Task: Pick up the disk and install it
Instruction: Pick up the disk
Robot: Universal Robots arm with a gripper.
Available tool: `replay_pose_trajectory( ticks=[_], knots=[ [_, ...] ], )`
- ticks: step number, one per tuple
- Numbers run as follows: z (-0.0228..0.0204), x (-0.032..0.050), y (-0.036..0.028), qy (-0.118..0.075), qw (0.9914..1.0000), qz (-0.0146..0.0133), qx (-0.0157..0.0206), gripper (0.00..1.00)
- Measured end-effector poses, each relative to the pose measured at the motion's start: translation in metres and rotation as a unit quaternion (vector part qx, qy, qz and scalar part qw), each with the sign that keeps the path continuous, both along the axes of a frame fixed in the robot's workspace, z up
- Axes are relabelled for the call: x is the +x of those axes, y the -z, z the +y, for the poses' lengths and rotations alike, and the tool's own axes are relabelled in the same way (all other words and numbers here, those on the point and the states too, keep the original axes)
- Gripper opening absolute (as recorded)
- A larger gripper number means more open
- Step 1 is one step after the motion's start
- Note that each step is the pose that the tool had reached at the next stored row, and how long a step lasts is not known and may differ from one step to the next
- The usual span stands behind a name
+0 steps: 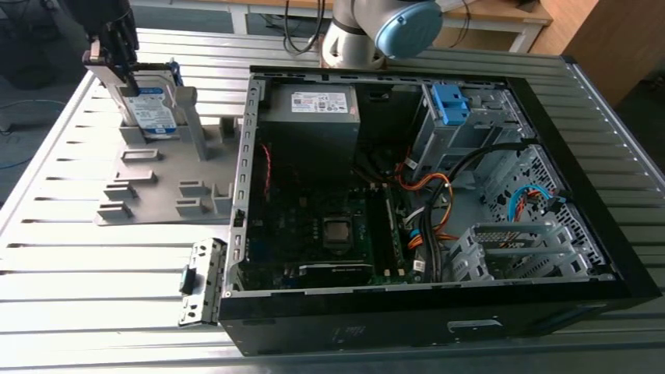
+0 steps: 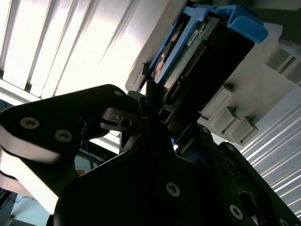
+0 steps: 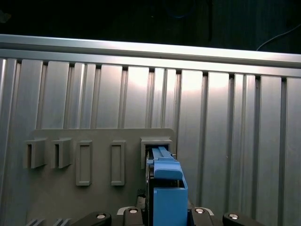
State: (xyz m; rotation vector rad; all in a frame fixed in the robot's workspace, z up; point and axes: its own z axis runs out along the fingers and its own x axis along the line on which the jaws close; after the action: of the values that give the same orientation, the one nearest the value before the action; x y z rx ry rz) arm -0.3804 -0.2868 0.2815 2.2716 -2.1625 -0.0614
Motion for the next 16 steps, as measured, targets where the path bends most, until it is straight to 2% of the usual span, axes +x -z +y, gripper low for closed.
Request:
replay_pose_trajectory(
  ticks=[7,16],
  knots=[
    [0.0,0.0,0.0002,0.0,1.0,-0.0001,0.0001,0.36],
    [0.0,0.0,-0.0049,0.0,1.0,-0.0001,0.0001,0.36]
  ],
)
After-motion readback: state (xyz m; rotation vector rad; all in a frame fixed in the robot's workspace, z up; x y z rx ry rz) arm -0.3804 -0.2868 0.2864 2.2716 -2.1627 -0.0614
